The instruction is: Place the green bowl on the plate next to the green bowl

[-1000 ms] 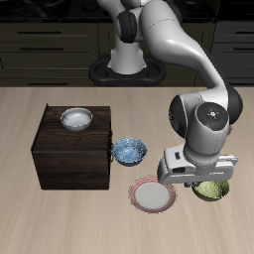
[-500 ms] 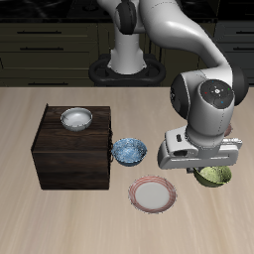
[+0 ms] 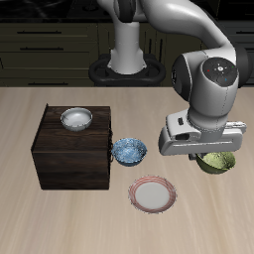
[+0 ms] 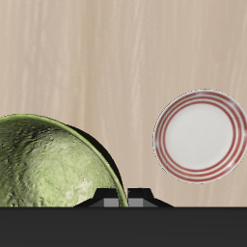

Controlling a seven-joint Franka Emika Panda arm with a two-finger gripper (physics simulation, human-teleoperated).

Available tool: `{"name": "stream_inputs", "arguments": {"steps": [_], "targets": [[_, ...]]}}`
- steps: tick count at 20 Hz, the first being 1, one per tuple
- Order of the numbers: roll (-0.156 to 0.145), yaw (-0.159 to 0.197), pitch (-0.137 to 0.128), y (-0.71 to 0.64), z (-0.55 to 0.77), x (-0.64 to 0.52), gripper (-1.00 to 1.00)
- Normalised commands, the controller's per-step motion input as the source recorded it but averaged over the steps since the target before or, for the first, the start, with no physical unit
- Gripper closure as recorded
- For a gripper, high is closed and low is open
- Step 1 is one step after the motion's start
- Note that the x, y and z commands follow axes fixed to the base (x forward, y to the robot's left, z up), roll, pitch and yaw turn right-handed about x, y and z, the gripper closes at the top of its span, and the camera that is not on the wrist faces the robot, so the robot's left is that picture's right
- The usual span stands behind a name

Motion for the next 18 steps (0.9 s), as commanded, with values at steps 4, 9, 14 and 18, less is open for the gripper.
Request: {"name": "stream_inputs", "arguments": {"steps": [4, 9, 14, 18], "targets": [[0.0, 0.001, -0.025, -0.09, 0.14, 0.0, 1.0], [-0.037, 0.0, -0.034, -0.34, 0.2, 0.04, 1.0], [-0.026, 0.014, -0.04, -0.37, 0.21, 0.07, 1.0], [-0.039, -0.017, -0.024, -0.47, 0.09, 0.12, 1.0]]}}
